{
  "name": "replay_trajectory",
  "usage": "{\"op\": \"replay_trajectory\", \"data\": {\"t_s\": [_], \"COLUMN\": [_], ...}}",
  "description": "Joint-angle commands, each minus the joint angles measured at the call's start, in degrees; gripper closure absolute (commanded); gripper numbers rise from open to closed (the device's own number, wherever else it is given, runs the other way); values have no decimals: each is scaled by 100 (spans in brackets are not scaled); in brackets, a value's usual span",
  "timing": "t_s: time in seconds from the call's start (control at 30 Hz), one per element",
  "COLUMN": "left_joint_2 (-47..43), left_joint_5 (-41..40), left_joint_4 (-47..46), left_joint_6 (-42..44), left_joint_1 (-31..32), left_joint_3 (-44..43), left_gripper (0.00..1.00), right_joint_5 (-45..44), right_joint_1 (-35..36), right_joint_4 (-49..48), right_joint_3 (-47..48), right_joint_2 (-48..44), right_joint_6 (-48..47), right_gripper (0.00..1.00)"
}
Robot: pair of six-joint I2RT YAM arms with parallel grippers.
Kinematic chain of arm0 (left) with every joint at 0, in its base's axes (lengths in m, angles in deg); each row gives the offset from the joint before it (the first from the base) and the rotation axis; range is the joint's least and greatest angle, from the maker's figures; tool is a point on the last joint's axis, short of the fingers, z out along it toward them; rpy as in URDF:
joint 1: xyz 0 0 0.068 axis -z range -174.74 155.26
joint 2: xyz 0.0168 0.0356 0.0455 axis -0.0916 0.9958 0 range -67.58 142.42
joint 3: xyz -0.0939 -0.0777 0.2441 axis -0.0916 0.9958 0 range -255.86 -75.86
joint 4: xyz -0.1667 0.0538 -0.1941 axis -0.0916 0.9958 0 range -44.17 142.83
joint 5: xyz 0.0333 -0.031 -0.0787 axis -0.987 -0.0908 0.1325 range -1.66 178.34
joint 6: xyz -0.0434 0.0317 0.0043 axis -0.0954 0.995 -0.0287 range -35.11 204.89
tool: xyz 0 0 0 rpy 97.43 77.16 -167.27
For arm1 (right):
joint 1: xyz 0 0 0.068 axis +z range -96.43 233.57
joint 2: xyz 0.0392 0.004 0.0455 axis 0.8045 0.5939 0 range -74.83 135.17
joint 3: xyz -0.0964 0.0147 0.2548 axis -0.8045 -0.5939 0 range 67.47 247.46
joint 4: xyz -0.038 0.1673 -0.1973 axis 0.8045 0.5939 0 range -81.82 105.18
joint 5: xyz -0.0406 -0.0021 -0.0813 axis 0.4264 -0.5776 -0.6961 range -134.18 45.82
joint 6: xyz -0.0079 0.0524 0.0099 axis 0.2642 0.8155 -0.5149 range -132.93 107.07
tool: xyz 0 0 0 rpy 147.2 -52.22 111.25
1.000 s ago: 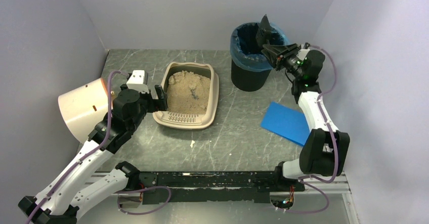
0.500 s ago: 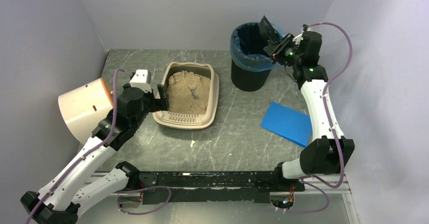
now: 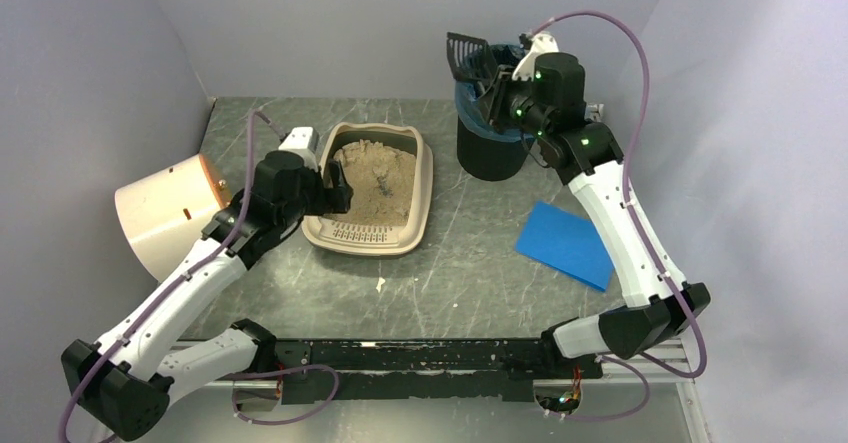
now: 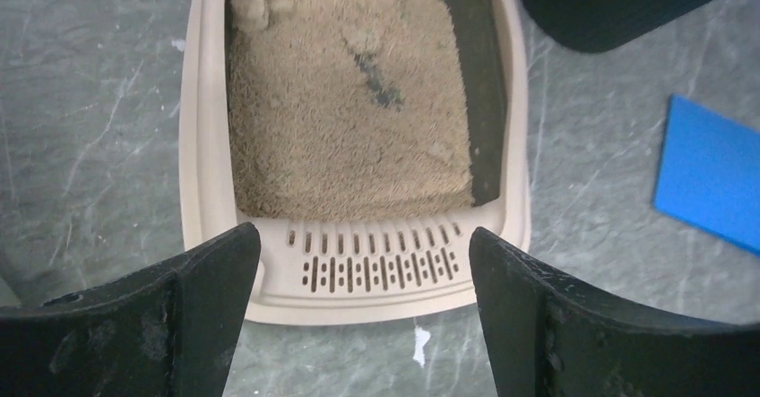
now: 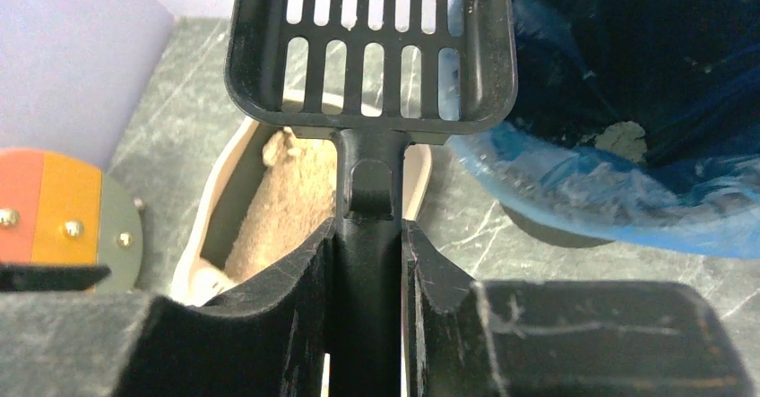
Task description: Clean the litter box
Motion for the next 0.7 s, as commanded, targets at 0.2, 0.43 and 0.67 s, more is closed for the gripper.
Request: {"op": "replay_trajectory", "data": {"t_s": [0.2,0.43,0.67], "left_joint_2": [523,892,1418], "left_joint_5": [1512,2029,2477], "left_joint_4": [760,309,-350], "left_joint_6": [-264,-385,-369], "left_joint_1": [-1189,-1237,-1237], "left_joint_3": [-1992,-2219,-1580], "left_gripper": [11,12,17], "right_joint_5": [-548,-213,-11], "right_joint_1": [1499,2281,2708], "right_joint_4": [253,165,152], "right_joint_3": [-722,-1089,-1025], "right_joint_2": [-52,228,271], "right_joint_6": [-961,-1405,-1656], "right_gripper": [100,100,96]}}
